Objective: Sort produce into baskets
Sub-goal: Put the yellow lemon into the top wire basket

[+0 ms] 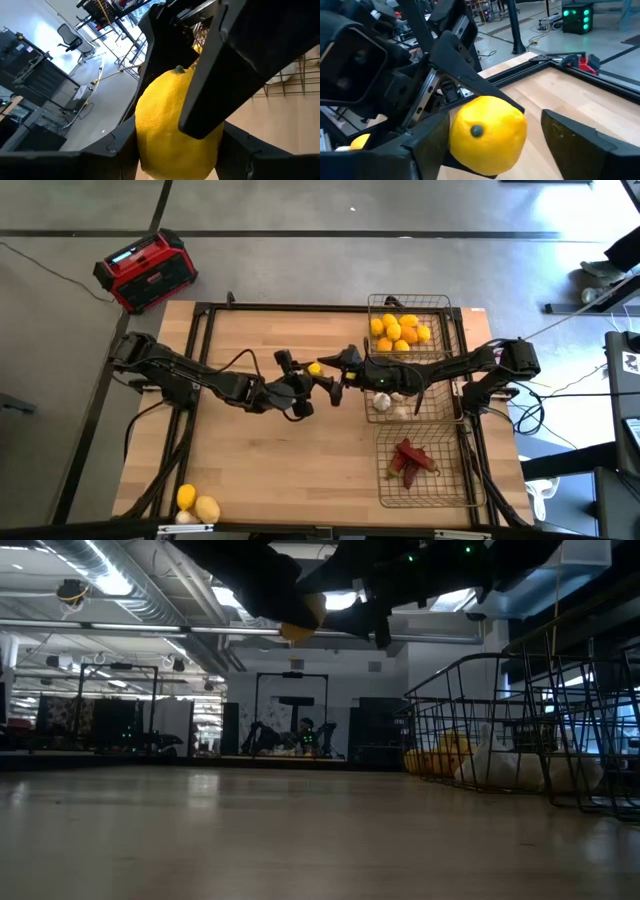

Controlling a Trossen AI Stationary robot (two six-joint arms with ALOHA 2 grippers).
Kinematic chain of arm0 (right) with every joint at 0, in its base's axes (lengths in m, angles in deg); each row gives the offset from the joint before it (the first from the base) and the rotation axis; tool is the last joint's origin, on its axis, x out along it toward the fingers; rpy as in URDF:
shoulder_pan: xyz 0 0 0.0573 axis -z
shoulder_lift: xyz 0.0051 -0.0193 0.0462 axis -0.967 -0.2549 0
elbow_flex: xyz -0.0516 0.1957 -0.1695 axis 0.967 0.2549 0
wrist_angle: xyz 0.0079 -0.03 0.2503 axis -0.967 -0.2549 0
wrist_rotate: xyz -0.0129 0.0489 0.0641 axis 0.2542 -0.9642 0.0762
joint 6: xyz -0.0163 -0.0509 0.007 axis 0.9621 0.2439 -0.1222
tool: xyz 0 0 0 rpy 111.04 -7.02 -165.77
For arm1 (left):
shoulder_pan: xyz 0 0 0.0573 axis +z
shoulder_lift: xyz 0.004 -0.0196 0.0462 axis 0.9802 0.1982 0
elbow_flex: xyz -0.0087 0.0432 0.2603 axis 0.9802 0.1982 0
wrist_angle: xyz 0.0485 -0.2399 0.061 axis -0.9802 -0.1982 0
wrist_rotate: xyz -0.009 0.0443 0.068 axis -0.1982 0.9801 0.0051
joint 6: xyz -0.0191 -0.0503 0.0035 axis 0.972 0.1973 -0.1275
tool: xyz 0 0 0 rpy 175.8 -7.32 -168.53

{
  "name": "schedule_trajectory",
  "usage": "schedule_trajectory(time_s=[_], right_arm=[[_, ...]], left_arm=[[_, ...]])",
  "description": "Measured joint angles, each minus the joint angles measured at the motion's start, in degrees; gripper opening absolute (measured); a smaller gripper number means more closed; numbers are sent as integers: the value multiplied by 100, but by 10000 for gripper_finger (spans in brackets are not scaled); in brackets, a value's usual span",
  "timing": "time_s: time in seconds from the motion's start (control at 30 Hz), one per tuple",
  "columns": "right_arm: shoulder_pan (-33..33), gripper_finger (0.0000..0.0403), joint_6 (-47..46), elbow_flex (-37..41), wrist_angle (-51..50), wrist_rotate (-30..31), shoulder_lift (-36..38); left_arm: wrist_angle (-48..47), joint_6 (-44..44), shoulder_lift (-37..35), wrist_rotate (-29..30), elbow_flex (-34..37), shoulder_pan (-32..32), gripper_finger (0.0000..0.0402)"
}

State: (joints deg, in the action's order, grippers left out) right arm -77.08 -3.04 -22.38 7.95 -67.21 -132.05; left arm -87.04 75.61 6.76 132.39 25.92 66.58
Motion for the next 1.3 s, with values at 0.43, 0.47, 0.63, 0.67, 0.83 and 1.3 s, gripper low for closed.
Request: schedule_trajectory(time_s=[0.43,0.47,0.63,0.67,0.83,1.3], right_arm=[[-2,136,143,-2,-61,-33,7],[-2,136,182,0,-74,-33,7],[4,151,233,0,-167,-24,7],[4,151,267,0,-191,-14,7],[4,151,446,8,-194,-21,117],[49,154,1333,7,-2440,1385,1832]], left_arm=[[-44,20,0,-88,0,54,223],[-43,24,0,-107,0,52,227],[-53,-121,-84,-119,0,-5,242],[-123,-168,-153,-106,0,-58,243],[-870,54,-457,189,-2,-375,241],[-2803,2614,-619,278,-4,-647,243]])
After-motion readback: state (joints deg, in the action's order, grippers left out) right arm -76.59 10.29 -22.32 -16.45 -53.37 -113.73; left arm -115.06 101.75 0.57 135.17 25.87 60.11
